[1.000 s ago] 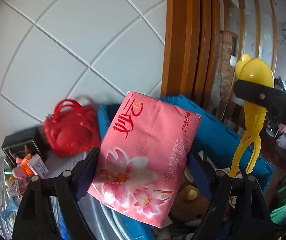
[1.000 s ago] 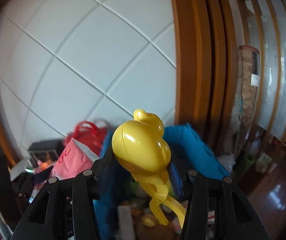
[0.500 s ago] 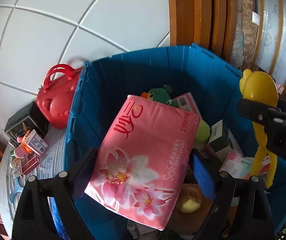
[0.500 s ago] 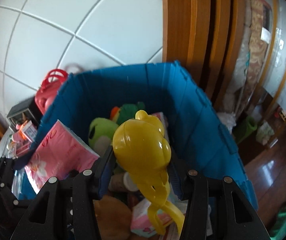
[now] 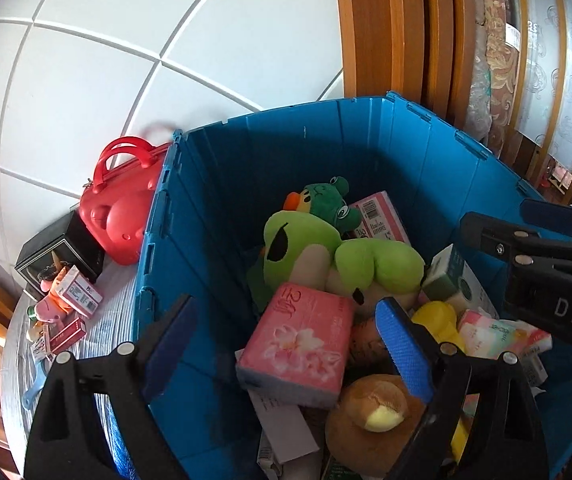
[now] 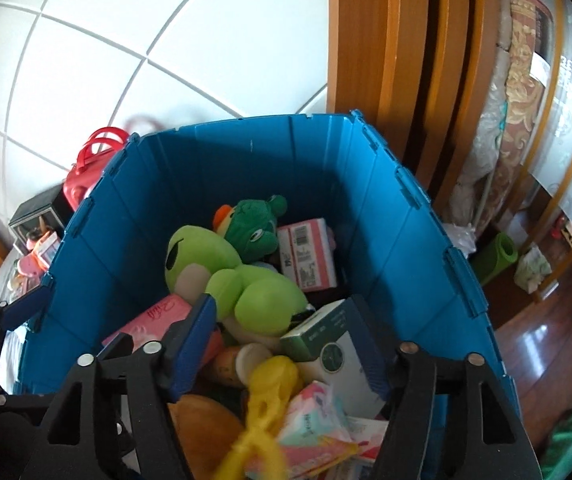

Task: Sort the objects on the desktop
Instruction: 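Carry both items to the blue crate and release them inside, then withdraw both tools from the crate back over the bed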

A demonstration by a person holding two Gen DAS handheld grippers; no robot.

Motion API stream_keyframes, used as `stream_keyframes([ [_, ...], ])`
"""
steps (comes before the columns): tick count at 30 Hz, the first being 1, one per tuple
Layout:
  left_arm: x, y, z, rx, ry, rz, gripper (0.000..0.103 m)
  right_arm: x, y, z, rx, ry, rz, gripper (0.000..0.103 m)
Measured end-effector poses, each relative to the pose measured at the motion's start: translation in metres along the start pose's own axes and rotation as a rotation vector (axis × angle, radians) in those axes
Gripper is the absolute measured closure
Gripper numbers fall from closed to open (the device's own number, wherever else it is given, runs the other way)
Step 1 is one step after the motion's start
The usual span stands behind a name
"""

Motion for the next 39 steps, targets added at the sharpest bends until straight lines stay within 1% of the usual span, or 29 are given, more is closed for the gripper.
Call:
stream_keyframes([
  [1, 0.0, 0.0, 0.001, -0.002, 0.0, -0.001, 0.012, 0.0, 0.0, 0.002, -0.004, 0.006, 0.001, 0.026],
  [3, 0.0, 0.0, 0.005, -0.008, 0.005, -0.003, 0.012, -0.002, 0.001, 0.008, -0.021, 0.028, 0.002, 0.013],
  [4, 0.0, 0.0, 0.007, -0.011, 0.005, -0.004, 0.012, -0.003, 0.001, 0.011, -0.031, 0.032, 0.001, 0.01],
  [6, 0.002, 0.0, 0.012, -0.018, 0.01, 0.0, 0.012, -0.005, 0.002, 0.021, -0.052, 0.038, -0.002, 0.001],
  [10, 0.01, 0.002, 0.032, -0.052, 0.025, 0.015, 0.012, -0.007, 0.003, 0.043, -0.095, 0.041, -0.016, 0.0],
  [13, 0.02, 0.006, 0.058, -0.11, 0.034, 0.02, 0.012, -0.003, 0.007, 0.064, -0.13, 0.011, -0.03, 0.0],
  [17, 0.044, 0.014, 0.089, -0.183, 0.046, 0.058, 0.012, 0.013, 0.015, 0.091, -0.173, -0.068, -0.039, 0.0],
  [20, 0.075, 0.032, 0.111, -0.233, 0.045, 0.123, 0.012, 0.034, 0.024, 0.112, -0.217, -0.145, -0.053, 0.0],
  [23, 0.106, 0.05, 0.124, -0.267, 0.033, 0.162, 0.012, 0.061, 0.031, 0.129, -0.253, -0.209, -0.071, 0.0],
  [25, 0.13, 0.063, 0.129, -0.273, 0.021, 0.187, 0.012, 0.084, 0.034, 0.138, -0.267, -0.254, -0.074, 0.0],
  [29, 0.188, 0.089, 0.134, -0.276, -0.022, 0.236, 0.012, 0.143, 0.041, 0.151, -0.293, -0.31, -0.033, 0.0],
  [30, 0.206, 0.097, 0.134, -0.272, -0.037, 0.245, 0.012, 0.166, 0.043, 0.153, -0.297, -0.327, -0.015, 0.0],
  [31, 0.219, 0.103, 0.133, -0.265, -0.051, 0.253, 0.012, 0.177, 0.045, 0.153, -0.3, -0.338, -0.006, 0.0],
  [34, 0.27, 0.129, 0.124, -0.23, -0.099, 0.286, 0.012, 0.228, 0.051, 0.149, -0.297, -0.383, 0.024, 0.0],
  [36, 0.305, 0.151, 0.116, -0.203, -0.145, 0.303, 0.012, 0.266, 0.057, 0.137, -0.283, -0.393, 0.04, 0.0],
  [39, 0.351, 0.183, 0.099, -0.154, -0.178, 0.336, 0.012, 0.305, 0.066, 0.115, -0.254, -0.392, 0.063, 0.0],
])
Point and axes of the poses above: each gripper's, at about its wrist camera, not at the fingertips, and z roughly against the way its jaws point, x to its left, y to its underside, the point moved 2 cm from there along -z, roughly the way its jaws point, and after that the axes turned 1 degree about -z, right-handed, at the moved point
